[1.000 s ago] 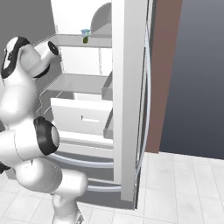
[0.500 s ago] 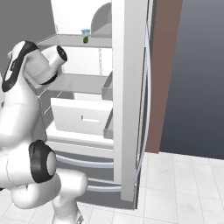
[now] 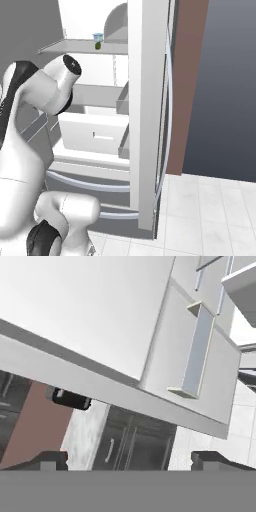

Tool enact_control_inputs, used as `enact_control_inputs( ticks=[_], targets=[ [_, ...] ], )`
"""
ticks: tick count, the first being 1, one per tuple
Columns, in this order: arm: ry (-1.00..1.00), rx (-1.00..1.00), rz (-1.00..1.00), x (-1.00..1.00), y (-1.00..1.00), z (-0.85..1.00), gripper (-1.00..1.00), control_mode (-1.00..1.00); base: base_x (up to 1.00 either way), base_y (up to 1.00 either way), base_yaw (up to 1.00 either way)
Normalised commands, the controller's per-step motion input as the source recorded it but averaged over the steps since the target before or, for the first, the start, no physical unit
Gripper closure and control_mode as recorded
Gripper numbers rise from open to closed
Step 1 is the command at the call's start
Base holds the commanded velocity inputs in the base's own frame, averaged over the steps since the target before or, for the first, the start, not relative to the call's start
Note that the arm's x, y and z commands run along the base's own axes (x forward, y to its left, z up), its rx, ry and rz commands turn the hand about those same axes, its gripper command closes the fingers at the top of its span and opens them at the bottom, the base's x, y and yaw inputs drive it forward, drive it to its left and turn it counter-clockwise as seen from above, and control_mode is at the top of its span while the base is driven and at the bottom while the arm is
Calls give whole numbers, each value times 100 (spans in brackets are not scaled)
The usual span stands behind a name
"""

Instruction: Take the lemon wedge from the fridge and place it on the plate with fish on the dining counter.

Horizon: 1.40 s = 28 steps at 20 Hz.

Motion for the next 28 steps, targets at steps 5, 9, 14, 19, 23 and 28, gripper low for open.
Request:
enact_control_inputs(
  ticks=[5, 9, 14, 19, 23, 28],
  targets=[
    [0, -46, 0, -100, -39, 0, -100, -100, 0, 0, 0],
    [0, -55, -8, -100, -44, -8, -100, -100, 0, 0, 0],
    [-4, -48, -23, -92, -90, -1, -100, -100, 0, 0, 0],
    [-20, -14, -23, -41, -64, -1, -100, -100, 0, 0, 0],
    [-35, -22, -9, 30, -26, -5, -100, -100, 0, 0, 0],
    [-10, -1, -4, 3, -4, 0, -100, -100, 0, 0, 0]
  ],
)
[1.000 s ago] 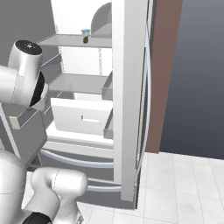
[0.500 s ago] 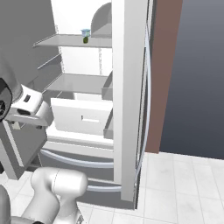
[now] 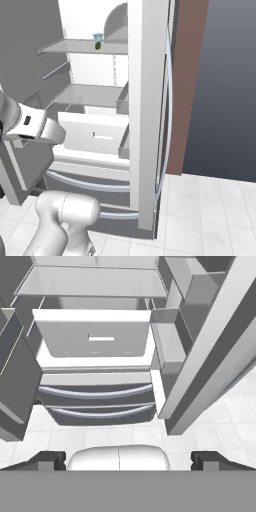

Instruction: Take the lemon wedge from the fridge and place it on the plate with fish on the dining counter.

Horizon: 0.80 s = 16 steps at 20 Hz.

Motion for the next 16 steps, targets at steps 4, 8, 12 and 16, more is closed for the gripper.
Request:
enact_control_inputs(
  ticks=[4, 8, 12, 16],
  targets=[
    [0, 1, -1, 5, 10, 0, -100, -100, 0, 0, 0],
    [-1, 1, -4, 21, 51, 0, -100, -100, 0, 0, 0],
    [0, 2, -4, 38, 23, 0, -100, -100, 0, 0, 0],
    [0, 9, 2, 13, -33, 0, -100, -100, 0, 0, 0]
  ],
)
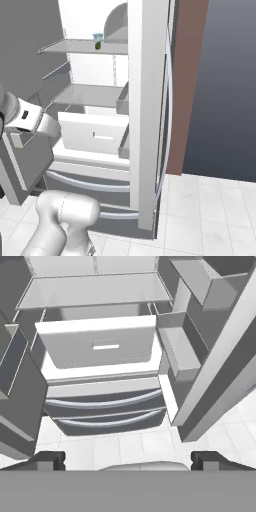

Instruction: Take the lemon wedge from the fridge and place it on the plate with fish on the dining counter.

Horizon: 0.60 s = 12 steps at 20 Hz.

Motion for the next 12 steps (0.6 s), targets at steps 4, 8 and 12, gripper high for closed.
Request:
enact_control_inputs(
  ticks=[4, 8, 12],
  targets=[
    [0, 18, 5, 0, -67, 0, -100, -100, 0, 0, 0],
    [0, 0, 0, 0, 0, 0, -100, -100, 0, 0, 0],
    [0, 0, 0, 0, 0, 0, -100, -100, 0, 0, 0]
  ],
)
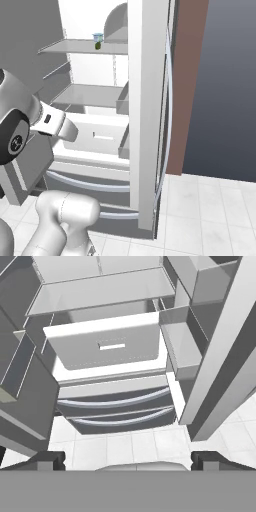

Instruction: Take the lemon wedge from the fridge and place it on the plate with fish on the dining counter.

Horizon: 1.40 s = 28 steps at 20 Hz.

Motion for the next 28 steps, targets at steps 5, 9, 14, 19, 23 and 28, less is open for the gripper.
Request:
enact_control_inputs(
  ticks=[5, 9, 14, 19, 23, 28],
  targets=[
    [0, 0, 0, 0, 1, 0, -100, -100, 0, 0, 0],
    [0, 0, 0, 18, 24, 0, -100, -100, 0, 0, 0],
    [0, 0, 0, 15, 27, 0, -100, 100, 26, 27, -2],
    [0, 0, 0, 0, 0, 0, -100, 100, 50, 32, -3],
    [0, 0, 0, 0, 0, 0, -100, 100, 66, -1, -1],
    [0, 0, 0, 0, 0, 0, -100, 100, 93, -16, -4]
  ],
)
